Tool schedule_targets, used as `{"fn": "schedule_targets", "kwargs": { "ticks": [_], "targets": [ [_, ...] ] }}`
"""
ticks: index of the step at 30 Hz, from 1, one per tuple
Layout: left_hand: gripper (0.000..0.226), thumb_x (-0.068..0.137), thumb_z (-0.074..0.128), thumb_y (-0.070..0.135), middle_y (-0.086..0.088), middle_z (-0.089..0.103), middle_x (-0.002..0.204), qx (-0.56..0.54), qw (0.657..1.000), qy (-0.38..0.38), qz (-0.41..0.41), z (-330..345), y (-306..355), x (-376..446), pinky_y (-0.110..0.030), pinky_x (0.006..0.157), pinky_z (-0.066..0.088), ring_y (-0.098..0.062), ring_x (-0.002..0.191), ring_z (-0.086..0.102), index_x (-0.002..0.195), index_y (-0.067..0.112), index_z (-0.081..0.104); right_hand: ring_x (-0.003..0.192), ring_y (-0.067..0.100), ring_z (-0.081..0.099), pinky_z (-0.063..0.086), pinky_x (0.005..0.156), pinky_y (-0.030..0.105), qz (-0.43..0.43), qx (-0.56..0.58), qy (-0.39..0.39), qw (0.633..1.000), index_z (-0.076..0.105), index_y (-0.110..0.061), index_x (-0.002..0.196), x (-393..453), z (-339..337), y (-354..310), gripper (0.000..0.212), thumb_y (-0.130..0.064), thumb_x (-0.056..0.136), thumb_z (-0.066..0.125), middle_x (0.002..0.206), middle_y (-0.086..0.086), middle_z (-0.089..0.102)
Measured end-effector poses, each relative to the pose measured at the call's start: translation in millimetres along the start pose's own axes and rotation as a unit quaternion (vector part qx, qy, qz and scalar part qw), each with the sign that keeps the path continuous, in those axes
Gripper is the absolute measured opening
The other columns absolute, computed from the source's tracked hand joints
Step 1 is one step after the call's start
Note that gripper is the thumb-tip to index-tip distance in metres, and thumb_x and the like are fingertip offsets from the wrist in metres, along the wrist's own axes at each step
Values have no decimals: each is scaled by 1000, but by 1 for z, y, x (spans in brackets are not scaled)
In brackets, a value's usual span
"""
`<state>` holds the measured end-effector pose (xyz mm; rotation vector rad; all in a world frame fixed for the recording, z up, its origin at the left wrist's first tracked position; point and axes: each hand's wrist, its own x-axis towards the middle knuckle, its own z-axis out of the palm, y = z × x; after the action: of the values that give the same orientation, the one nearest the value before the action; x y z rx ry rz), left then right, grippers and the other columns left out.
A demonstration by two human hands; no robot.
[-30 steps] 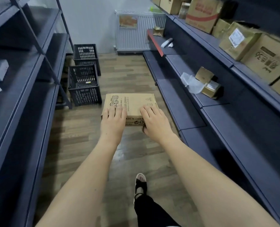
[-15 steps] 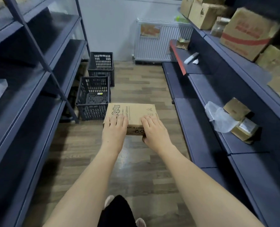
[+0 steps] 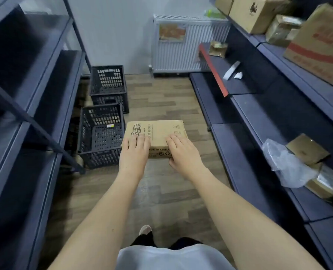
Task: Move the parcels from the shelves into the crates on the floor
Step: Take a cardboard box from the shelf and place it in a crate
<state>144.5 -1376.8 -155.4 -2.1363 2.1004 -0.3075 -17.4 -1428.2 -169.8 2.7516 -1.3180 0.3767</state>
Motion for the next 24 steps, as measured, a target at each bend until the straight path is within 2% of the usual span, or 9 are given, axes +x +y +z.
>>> {"fn": "schedule_targets", "kwargs": {
  "ticks": [2,4,9,13,15,20,24],
  "targets": [
    [84,83,64,19,-10,23,152,6,999,-33,16,9,-11,31,-41,116,16,-29,140,21,147,8,10,100,33,63,54,84,39,8,4,-11,1000,63,1,109,30,11,9,73,-16,42,84,109,15,65],
    [86,84,62,18,-10,18,153,8,999,-45,23,15,-17,61,-40,116,13,-29,141,16,147,8,5,100,32,63,54,85,39,15,4,-18,1000,64,1,109,54,22,22,73,-17,42,85,108,15,66],
    [69,90,54,14,-11,26,151,-18,998,-43,38,34,-24,148,-40,114,19,-29,139,23,147,8,16,101,32,64,54,87,39,20,1,-24,1000,64,1,110,120,48,69,74,-17,42,85,108,15,66],
    [76,77,72,22,-7,42,143,-9,999,-33,18,52,-25,229,-38,109,29,-27,132,38,142,10,33,103,32,63,53,90,40,4,-2,-21,1000,63,1,111,184,69,121,74,-17,42,86,107,14,66],
    [81,75,74,24,-7,40,145,-13,999,-39,12,58,-24,272,-38,110,28,-26,134,36,143,10,31,101,31,63,51,91,38,-18,-11,-12,1000,64,1,109,220,77,151,71,-18,43,84,106,13,67],
    [73,80,69,27,-4,41,143,-22,999,-26,-19,58,-22,378,-36,105,32,-23,131,39,142,13,32,96,30,65,51,88,35,-67,-25,-17,997,67,-1,104,314,87,227,70,-22,39,85,101,12,68],
    [68,87,58,23,-4,33,149,-33,998,-37,-44,61,-30,445,-38,108,25,-24,135,32,145,13,25,94,29,66,51,88,36,-90,-11,-25,996,67,0,102,383,97,262,69,-20,38,84,99,12,69]
  ]
}}
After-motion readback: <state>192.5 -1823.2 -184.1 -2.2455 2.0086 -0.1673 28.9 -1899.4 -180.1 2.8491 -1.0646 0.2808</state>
